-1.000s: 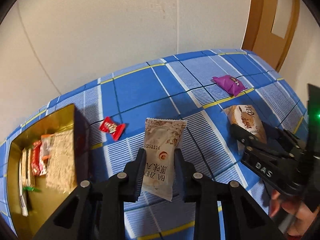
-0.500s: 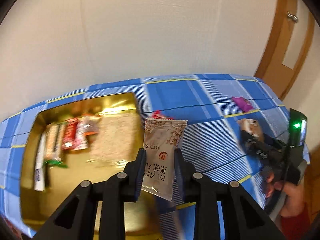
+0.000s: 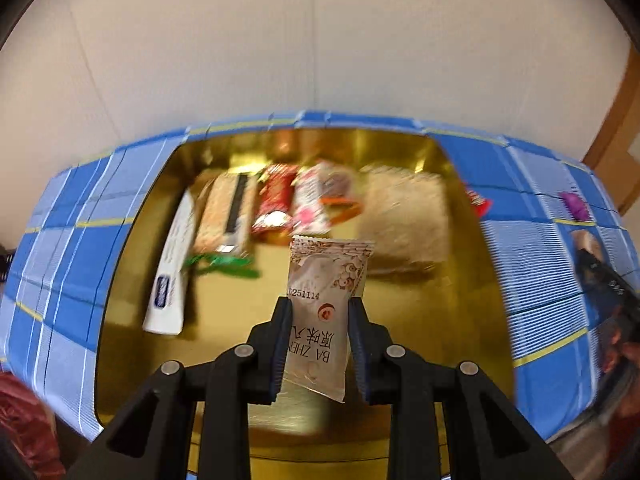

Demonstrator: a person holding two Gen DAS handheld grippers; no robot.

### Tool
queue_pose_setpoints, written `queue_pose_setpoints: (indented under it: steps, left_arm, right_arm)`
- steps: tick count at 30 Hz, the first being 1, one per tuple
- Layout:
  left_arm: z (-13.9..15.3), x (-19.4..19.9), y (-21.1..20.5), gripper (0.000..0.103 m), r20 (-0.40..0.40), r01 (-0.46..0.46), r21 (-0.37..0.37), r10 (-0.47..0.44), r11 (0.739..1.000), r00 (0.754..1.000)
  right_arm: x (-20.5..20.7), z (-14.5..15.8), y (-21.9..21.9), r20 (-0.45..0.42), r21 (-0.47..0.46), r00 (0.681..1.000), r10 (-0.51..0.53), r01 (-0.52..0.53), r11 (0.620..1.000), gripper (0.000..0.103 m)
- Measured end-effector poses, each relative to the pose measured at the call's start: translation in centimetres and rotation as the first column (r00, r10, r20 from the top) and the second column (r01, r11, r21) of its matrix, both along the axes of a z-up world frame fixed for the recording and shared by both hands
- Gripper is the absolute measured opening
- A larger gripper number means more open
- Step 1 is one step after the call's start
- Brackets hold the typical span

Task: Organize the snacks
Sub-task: 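Carry the white pack into the gold tray and open the left tool, then carry the round brown pastry bag into the tray and open the right tool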

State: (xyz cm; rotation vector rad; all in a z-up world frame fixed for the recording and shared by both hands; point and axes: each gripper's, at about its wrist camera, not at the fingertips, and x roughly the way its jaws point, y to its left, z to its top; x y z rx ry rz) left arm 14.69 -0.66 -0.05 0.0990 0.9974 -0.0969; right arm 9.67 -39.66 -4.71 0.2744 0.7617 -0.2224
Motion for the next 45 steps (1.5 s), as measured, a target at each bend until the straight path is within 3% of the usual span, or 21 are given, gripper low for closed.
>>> queue_pose_setpoints:
  steps: [6, 18, 21, 25, 29, 34, 36, 43, 45]
  left_arm:
    - [-2.3, 0.9, 2.9, 0.028, -0.056, -0.068, 0.038, 0.07, 0.997, 0.996]
    - [-3.3, 1.4, 5.3, 0.031, -0.029, -0.122, 0.133, 0.127, 0.984, 0.991]
    - [-3.3, 1.1, 5.3, 0.043, -0.008, -0.129, 0.14, 0.131, 0.982, 0.991]
    - [-3.4, 0.1, 5.4, 0.046, 0.013, -0.155, 0.121, 0.155, 0.98, 0.988]
    - [-3.3, -1.1, 5.7, 0.059, 0.04, -0.182, 0.067, 0.18, 0.981, 0.983]
    - [-3.0, -2.9, 5.6, 0.064, 0.114, -0.171, 0.051, 0.165, 0.984, 0.98]
    - [-3.0, -3.5, 5.6, 0.073, 0.131, -0.158, 0.037, 0.152, 0.987, 0.98]
    - [-3.6, -4.2, 6.4, 0.075, 0.123, -0.17, 0.051, 0.162, 0.984, 0.979]
    - [-3.4, -4.6, 6.5, 0.082, 0.138, -0.169, 0.046, 0.161, 0.985, 0.977]
  right_arm:
    - [0.0, 0.0, -0.1, 0.001, 0.003, 1.0, 0.0, 0.0, 1.0, 0.064]
    - [0.0, 0.1, 0.0, 0.0, 0.0, 1.0, 0.0, 0.0, 1.0, 0.064]
    - [0.0, 0.0, -0.1, 0.0, 0.0, 1.0, 0.001, -0.001, 1.0, 0.064]
    - [0.0, 0.0, -0.1, 0.0, -0.001, 1.0, 0.001, -0.001, 1.0, 0.064]
    - [0.0, 0.0, -0.1, 0.002, 0.002, 1.0, 0.001, -0.001, 1.0, 0.064]
    - [-0.4, 0.0, -0.3, 0.032, 0.049, 0.999, 0.003, -0.004, 0.999, 0.063]
    - [-0.4, 0.1, -0.1, 0.043, 0.057, 0.999, 0.013, -0.016, 0.998, 0.063]
    - [-1.1, 1.3, 2.0, 0.115, 0.067, 0.989, 0.089, -0.097, 0.993, 0.063]
    - [-1.2, 1.5, 2.8, 0.111, 0.069, 0.987, 0.114, -0.122, 0.99, 0.063]
